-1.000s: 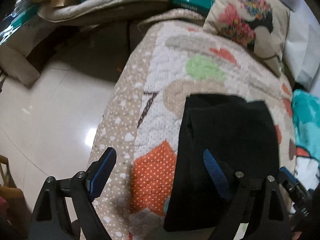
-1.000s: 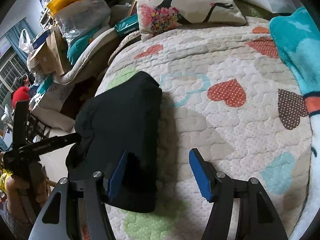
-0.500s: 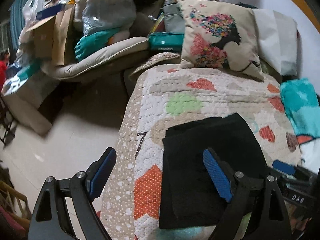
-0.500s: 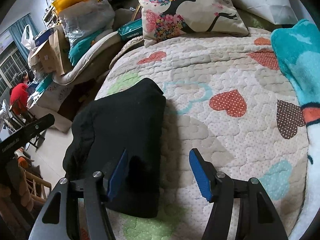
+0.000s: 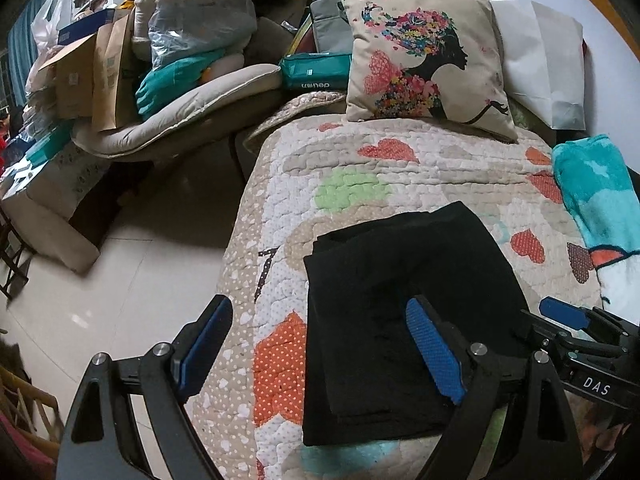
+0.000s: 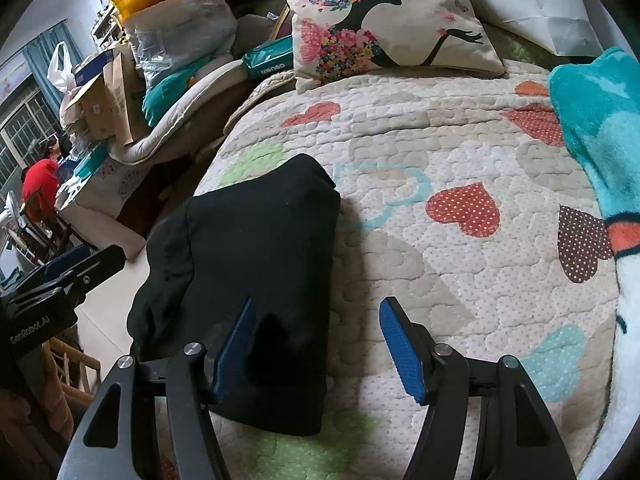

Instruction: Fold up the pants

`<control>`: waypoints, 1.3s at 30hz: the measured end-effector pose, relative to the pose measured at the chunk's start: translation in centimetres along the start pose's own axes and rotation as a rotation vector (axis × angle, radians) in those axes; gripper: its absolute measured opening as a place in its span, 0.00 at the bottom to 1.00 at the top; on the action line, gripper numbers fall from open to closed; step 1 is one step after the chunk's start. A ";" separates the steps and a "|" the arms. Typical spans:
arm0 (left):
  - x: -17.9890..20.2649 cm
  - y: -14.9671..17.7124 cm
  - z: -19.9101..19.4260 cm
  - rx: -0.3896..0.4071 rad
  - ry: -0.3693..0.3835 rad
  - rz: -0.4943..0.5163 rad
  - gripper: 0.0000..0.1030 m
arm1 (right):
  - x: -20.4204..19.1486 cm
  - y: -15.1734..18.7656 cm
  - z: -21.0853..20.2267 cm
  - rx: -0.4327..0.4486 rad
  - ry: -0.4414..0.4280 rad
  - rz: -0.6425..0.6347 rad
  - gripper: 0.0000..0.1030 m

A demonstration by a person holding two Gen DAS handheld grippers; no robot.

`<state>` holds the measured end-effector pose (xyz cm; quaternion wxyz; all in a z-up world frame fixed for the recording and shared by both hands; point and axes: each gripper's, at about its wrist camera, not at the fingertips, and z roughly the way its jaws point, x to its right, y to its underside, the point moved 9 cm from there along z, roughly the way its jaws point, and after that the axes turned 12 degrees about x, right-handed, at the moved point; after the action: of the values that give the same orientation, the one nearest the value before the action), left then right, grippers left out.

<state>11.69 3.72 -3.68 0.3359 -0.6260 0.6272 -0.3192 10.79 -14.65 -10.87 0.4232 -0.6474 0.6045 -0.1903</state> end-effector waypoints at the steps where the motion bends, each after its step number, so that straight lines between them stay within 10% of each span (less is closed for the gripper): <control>1: 0.0 0.0 0.0 -0.001 0.002 -0.001 0.86 | 0.0 0.0 0.0 0.000 0.001 0.000 0.68; 19: -0.2 0.8 0.8 -0.053 0.026 -0.047 0.86 | 0.0 0.2 0.0 -0.004 0.001 0.002 0.68; 30: -2.9 4.1 4.6 -0.285 0.188 -0.379 0.86 | 0.0 -1.8 0.5 -0.042 -0.038 0.051 0.69; 39: -1.1 6.4 7.0 -0.385 0.297 -0.423 0.87 | 0.3 -3.0 4.3 -0.140 -0.125 0.176 0.72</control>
<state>13.74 5.01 -12.88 0.0424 -0.7412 0.5741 -0.3452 15.98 -13.85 -11.06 0.4289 -0.6303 0.6434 -0.0691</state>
